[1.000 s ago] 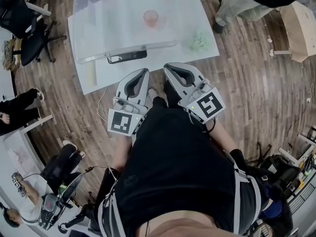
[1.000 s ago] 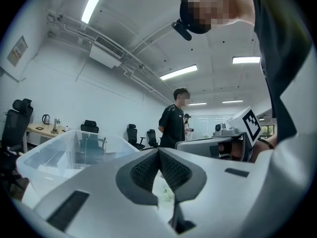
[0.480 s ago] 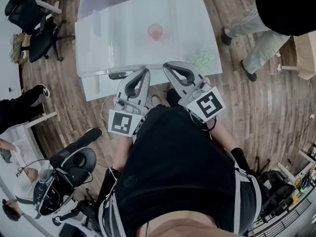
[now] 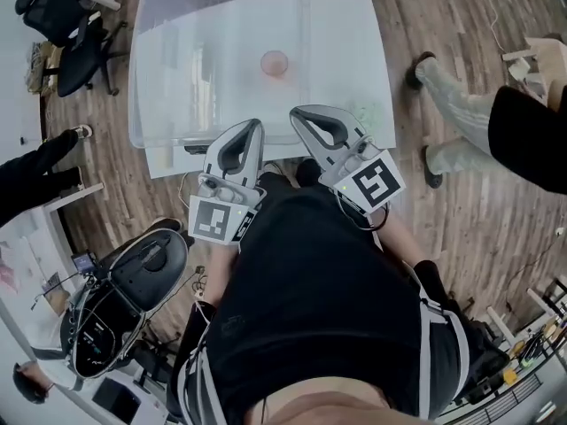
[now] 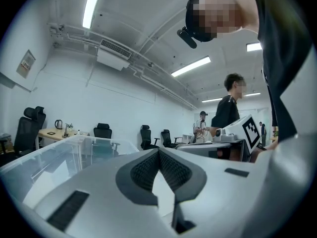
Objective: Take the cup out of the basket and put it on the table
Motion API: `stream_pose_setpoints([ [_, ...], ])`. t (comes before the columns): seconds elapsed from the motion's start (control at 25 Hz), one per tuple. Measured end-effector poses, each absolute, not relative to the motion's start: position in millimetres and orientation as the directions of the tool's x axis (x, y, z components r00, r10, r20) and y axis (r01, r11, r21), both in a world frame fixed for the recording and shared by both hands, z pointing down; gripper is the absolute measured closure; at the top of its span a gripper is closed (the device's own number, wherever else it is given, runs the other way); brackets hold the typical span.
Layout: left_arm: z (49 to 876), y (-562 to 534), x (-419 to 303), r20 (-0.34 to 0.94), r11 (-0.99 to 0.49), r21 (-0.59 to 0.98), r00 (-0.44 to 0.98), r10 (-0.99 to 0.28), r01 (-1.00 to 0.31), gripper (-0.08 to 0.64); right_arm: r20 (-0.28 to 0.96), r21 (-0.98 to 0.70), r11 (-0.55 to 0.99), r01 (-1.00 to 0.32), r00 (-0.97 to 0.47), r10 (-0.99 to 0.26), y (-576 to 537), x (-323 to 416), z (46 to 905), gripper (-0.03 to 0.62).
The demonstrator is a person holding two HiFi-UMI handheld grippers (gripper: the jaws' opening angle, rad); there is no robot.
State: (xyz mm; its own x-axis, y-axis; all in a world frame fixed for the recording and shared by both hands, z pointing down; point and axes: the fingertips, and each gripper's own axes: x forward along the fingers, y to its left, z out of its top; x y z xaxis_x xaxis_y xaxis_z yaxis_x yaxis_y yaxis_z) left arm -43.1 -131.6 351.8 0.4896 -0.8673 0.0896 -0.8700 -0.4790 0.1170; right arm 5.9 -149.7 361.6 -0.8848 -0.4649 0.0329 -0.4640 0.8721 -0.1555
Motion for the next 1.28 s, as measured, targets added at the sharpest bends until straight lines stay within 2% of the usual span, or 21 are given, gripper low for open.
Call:
stream_pose_setpoints([
  [0.52, 351.3, -153.8, -54.1, 0.102, -0.507, 0.100, 0.516, -0.851, -0.856, 0.541, 0.067, -0.171, 0.845, -0.507, -0.861, -0.504, -172.5, -3.3, 367.4, 0.574],
  [1.04, 349.6, -161.7, -91.1, 0.085, -0.569, 0.115, 0.579, -0.811, -0.814, 0.541, 0.104, -0.105, 0.821, -0.561, -0.827, -0.552, -177.8, -40.8, 365.7, 0.574],
  [1.24, 349.0, -160.8, -102.8, 0.076, -0.566, 0.125, 0.577, -0.813, -0.815, 0.541, 0.218, 0.022, 0.853, -0.521, -0.830, -0.513, -188.9, -56.3, 374.1, 0.570],
  [1.28, 349.0, -160.7, -106.7, 0.074, -0.564, 0.130, 0.575, -0.815, -0.815, 0.541, 0.258, 0.054, 0.861, -0.506, -0.826, -0.501, -191.6, -61.3, 378.2, 0.543],
])
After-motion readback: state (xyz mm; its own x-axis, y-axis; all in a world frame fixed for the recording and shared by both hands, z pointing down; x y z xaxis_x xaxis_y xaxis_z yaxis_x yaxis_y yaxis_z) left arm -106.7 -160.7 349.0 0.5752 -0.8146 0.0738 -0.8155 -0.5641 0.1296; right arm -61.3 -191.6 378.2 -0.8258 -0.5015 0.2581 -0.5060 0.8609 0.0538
